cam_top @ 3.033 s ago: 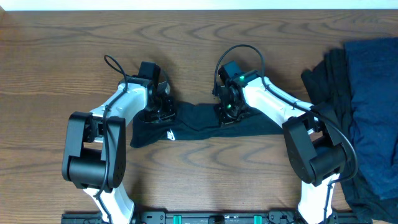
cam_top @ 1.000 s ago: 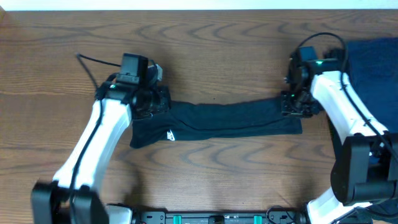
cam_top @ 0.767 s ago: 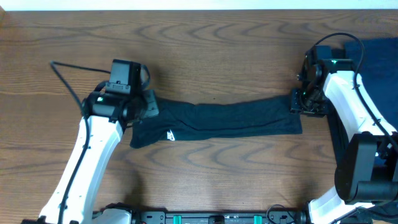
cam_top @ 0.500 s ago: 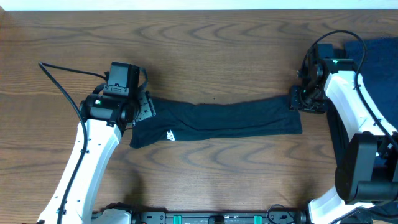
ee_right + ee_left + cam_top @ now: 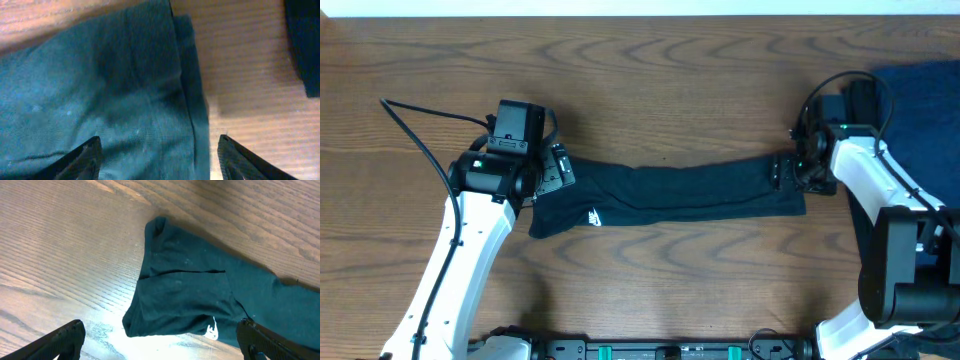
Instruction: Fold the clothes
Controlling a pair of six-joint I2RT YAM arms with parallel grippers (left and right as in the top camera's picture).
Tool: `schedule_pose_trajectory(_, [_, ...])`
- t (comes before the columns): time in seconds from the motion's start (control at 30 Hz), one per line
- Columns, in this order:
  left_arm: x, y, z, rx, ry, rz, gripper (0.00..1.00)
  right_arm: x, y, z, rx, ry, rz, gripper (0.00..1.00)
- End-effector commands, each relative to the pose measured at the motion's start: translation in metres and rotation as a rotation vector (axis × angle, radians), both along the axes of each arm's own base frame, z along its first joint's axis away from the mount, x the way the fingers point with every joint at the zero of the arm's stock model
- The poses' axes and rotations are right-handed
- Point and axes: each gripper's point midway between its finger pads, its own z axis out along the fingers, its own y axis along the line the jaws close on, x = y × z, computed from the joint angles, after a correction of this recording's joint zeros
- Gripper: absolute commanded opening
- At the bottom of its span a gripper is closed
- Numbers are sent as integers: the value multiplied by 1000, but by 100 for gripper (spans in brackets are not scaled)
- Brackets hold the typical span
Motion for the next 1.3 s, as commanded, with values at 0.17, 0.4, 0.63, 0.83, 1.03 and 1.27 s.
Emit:
schedule_pose_trajectory(0.17, [0, 2, -1, 14, 5, 9, 98, -1, 6, -16, -3, -59, 62, 68])
schedule_pose_trajectory(0.4, [0, 2, -1, 14, 5, 9, 98, -3, 8, -18, -3, -54, 68, 70])
schedule_pose_trajectory(0.63, [0, 2, -1, 14, 5, 9, 98, -3, 7, -17, -3, -54, 67, 70])
schedule_pose_trajectory(0.83, [0, 2, -1, 14, 5, 10, 98, -4, 5, -18, -12, -51, 70, 71])
schedule_pose_trajectory(1.03, [0, 2, -1, 14, 5, 9, 98, -3, -1, -17, -10, -55, 70, 73])
schedule_pose_trajectory(1.27, [0, 2, -1, 14, 5, 9, 98, 0, -3, -17, -11, -66, 73, 72])
